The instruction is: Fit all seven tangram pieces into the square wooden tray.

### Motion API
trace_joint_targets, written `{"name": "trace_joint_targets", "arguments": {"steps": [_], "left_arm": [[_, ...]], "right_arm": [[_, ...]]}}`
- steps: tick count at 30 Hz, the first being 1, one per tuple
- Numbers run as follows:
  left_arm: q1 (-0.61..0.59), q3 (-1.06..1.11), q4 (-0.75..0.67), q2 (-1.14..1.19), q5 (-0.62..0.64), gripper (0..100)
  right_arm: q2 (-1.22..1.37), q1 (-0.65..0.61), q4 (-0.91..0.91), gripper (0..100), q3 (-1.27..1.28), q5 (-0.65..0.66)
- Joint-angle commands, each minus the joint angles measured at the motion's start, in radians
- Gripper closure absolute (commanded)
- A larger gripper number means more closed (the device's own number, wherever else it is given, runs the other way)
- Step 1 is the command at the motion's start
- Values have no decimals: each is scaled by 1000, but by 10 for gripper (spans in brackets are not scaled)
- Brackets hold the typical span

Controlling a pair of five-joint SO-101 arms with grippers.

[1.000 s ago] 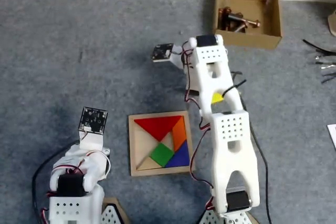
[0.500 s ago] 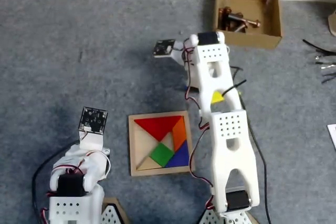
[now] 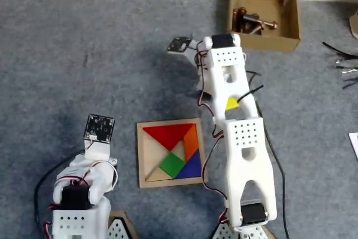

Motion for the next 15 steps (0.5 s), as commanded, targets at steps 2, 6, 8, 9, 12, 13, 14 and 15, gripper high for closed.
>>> {"name": "trace_joint_targets", "arguments": {"steps": [2,6,8,9,12,13,14,15], "left_arm": [[-16,19,3,-5,9,995],[-16,19,3,-5,9,995],[-16,19,3,-5,9,995],[-16,19,3,-5,9,995],[-16,19,3,-5,9,995],[-16,19,3,-5,9,995],[-16,19,3,-5,9,995],[-16,19,3,-5,9,995]], "right_arm": [[-45,13,18,994,-94,-130],[-113,15,21,994,-117,-253],[-157,13,21,994,-91,-290],[-183,13,21,994,-62,-305],[-260,13,21,994,41,-328],[-286,13,21,994,71,-328],[-311,13,21,994,104,-328],[-337,13,21,994,133,-330]]}}
